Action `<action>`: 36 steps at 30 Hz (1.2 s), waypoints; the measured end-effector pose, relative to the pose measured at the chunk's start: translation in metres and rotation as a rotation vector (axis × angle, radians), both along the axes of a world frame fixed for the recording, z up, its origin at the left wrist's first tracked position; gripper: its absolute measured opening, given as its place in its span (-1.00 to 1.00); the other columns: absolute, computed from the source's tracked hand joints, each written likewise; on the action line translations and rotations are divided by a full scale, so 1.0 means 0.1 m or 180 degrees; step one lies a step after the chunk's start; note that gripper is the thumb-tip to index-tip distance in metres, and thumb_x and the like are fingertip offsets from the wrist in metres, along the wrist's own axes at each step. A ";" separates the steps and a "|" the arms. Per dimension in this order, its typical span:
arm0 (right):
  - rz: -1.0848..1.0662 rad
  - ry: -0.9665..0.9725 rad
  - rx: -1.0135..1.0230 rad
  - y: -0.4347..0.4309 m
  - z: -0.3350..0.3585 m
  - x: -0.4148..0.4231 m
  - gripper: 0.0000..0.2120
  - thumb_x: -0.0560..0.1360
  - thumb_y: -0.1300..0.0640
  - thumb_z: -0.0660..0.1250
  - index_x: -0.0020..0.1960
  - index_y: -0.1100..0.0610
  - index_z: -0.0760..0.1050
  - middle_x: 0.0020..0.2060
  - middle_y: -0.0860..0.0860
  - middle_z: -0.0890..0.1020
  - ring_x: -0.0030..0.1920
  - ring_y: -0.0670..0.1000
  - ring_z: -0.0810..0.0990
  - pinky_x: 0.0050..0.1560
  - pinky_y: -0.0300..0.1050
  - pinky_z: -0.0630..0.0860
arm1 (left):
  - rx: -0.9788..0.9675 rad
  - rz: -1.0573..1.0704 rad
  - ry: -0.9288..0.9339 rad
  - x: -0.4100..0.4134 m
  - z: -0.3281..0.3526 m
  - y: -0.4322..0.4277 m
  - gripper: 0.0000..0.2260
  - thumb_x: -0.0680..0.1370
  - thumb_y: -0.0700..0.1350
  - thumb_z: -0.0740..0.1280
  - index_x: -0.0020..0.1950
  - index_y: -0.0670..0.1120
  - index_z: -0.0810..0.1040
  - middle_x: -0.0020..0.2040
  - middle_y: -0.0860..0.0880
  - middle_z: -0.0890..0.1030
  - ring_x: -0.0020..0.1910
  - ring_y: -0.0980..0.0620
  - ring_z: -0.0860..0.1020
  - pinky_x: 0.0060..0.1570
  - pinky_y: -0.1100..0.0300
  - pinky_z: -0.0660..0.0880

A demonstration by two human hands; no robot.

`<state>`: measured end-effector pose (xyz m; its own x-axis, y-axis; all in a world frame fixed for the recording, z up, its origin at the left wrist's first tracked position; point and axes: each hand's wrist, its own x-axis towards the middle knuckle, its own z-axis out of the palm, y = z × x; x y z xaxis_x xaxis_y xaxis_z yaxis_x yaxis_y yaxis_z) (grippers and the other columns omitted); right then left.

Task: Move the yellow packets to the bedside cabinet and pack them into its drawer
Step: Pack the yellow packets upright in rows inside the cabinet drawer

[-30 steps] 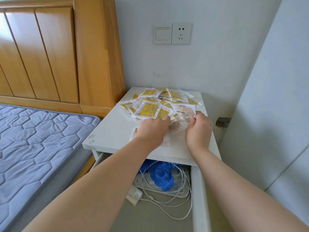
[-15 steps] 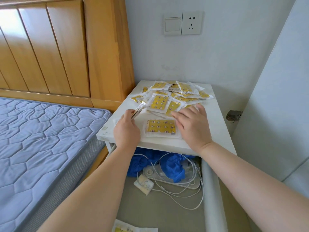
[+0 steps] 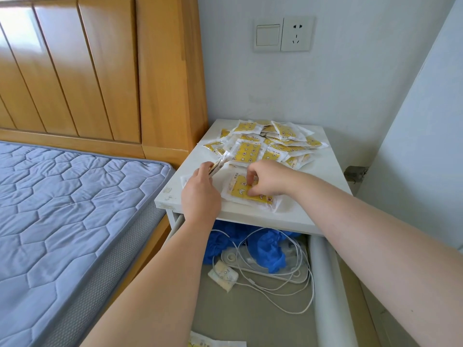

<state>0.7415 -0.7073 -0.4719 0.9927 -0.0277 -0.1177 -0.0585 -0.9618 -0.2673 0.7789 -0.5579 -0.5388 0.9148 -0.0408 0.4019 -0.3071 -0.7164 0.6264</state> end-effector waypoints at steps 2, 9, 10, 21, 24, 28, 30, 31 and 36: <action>-0.0099 0.0201 -0.0039 0.05 0.05 0.05 -0.48 0.39 0.08 0.50 0.27 0.12 0.37 0.12 0.04 0.49 0.07 0.06 0.48 -0.07 -0.13 0.41 | -0.0001 0.0009 -0.0002 0.00 0.00 0.00 -0.64 0.61 -0.27 0.11 0.38 -0.01 0.38 0.21 -0.02 0.56 0.11 -0.08 0.51 -0.05 0.10 0.39; -0.0495 0.0370 -0.0008 0.11 0.16 0.08 -0.49 0.32 0.06 0.56 0.12 0.20 0.40 -0.22 0.00 0.46 -0.09 0.07 0.49 -0.18 -0.12 0.42 | 0.0025 -0.0028 0.0040 -0.02 0.03 0.00 -0.62 0.60 -0.29 0.11 0.38 -0.02 0.38 0.21 -0.03 0.55 0.11 -0.08 0.50 -0.07 0.14 0.34; -0.0588 0.0258 0.0025 0.11 0.14 0.05 -0.53 0.32 0.06 0.56 0.06 0.19 0.40 -0.24 0.00 0.45 -0.11 0.06 0.49 -0.22 -0.14 0.41 | 0.0021 -0.0077 0.0054 -0.03 0.04 0.01 -0.63 0.61 -0.28 0.11 0.37 -0.02 0.38 0.21 -0.03 0.55 0.11 -0.09 0.50 -0.07 0.14 0.33; -0.2005 -0.0814 0.3345 -0.05 -0.09 -0.78 -0.63 0.36 0.28 0.46 0.15 0.25 0.51 -0.01 0.16 0.65 -0.09 0.13 0.65 -0.02 0.08 0.61 | -0.0119 -0.0896 0.0249 -0.78 0.12 0.18 -0.64 0.65 -0.24 0.10 0.44 -0.05 0.31 0.28 -0.05 0.51 0.20 -0.08 0.46 -0.03 0.24 0.27; -0.2297 -0.0618 0.4154 0.03 -0.22 -1.13 -0.87 0.42 0.36 0.38 -0.06 0.21 0.53 -0.23 0.14 0.65 -0.30 0.10 0.65 -0.29 -0.02 0.64 | -0.0116 -0.1122 0.0295 -1.06 0.01 0.28 -0.64 0.65 -0.22 0.10 0.43 -0.01 0.31 0.25 -0.03 0.53 0.14 -0.08 0.50 -0.05 0.21 0.33; -0.2563 -0.0636 0.4182 0.22 -0.66 -1.41 -0.86 0.46 0.34 0.29 -0.02 0.23 0.54 -0.20 0.16 0.65 -0.23 0.14 0.65 -0.04 0.11 0.61 | -0.0291 -0.1236 0.0871 -1.29 -0.20 0.39 -0.68 0.64 -0.17 0.13 0.40 0.02 0.31 0.20 0.00 0.56 0.06 -0.02 0.53 -0.12 0.18 0.43; -0.2608 -0.0781 0.3835 0.33 -0.89 -1.46 -0.84 0.44 0.30 0.29 0.02 0.24 0.53 -0.07 0.20 0.66 -0.07 0.21 0.66 0.04 0.17 0.59 | -0.0527 -0.1348 0.1181 -1.36 -0.31 0.42 -0.71 0.64 -0.17 0.14 0.35 0.01 0.34 0.18 0.05 0.55 0.08 0.02 0.52 -0.18 0.29 0.42; -0.2627 -0.0853 0.3678 0.37 -0.99 -1.48 -0.81 0.43 0.27 0.29 0.03 0.22 0.53 -0.04 0.20 0.65 -0.03 0.22 0.65 0.05 0.19 0.58 | -0.0602 -0.1378 0.1300 -1.37 -0.36 0.42 -0.72 0.63 -0.19 0.14 0.33 0.01 0.35 0.15 0.08 0.54 0.07 0.06 0.51 -0.20 0.38 0.39; -0.2418 -0.0729 0.3476 0.53 -1.28 -1.56 -0.88 0.50 0.19 0.33 0.02 0.06 0.49 -0.08 0.04 0.65 -0.08 0.05 0.65 -0.01 0.07 0.61 | -0.0613 -0.1320 0.1987 -1.33 -0.51 0.41 -0.81 0.58 -0.14 0.27 0.16 0.01 0.36 0.04 0.05 0.56 -0.10 0.16 0.53 -0.30 0.36 0.40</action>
<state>0.5852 -0.6543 -0.5998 0.7741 -0.5739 -0.2673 -0.3284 -0.0030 -0.9445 0.6457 -0.5165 -0.5894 0.8994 -0.4111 -0.1485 -0.0755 -0.4807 0.8736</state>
